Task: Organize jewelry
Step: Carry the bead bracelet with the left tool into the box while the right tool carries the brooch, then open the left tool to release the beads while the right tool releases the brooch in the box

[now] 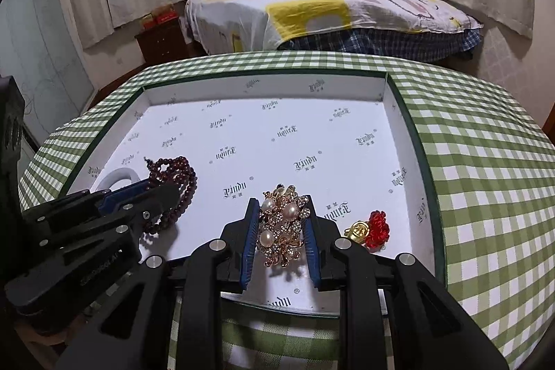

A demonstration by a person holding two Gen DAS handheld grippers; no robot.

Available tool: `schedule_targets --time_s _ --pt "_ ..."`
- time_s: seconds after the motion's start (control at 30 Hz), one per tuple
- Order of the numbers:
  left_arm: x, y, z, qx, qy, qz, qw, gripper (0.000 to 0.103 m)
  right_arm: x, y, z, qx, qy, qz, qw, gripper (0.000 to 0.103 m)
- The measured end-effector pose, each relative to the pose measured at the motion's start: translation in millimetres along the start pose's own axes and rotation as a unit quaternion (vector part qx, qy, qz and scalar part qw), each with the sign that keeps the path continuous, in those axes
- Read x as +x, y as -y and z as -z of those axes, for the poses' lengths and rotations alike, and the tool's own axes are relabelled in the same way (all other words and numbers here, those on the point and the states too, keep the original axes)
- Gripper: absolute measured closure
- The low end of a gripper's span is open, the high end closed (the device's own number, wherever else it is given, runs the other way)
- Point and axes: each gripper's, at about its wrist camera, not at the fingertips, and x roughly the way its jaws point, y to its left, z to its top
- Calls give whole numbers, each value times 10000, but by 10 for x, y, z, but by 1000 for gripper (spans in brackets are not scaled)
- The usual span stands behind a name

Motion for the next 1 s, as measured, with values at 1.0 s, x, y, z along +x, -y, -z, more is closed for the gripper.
schedule_targets --time_s 1.0 --pt "-1121 -144 149 -18 929 -396 9949 35 -877 -144 127 -34 673 77 9977 62"
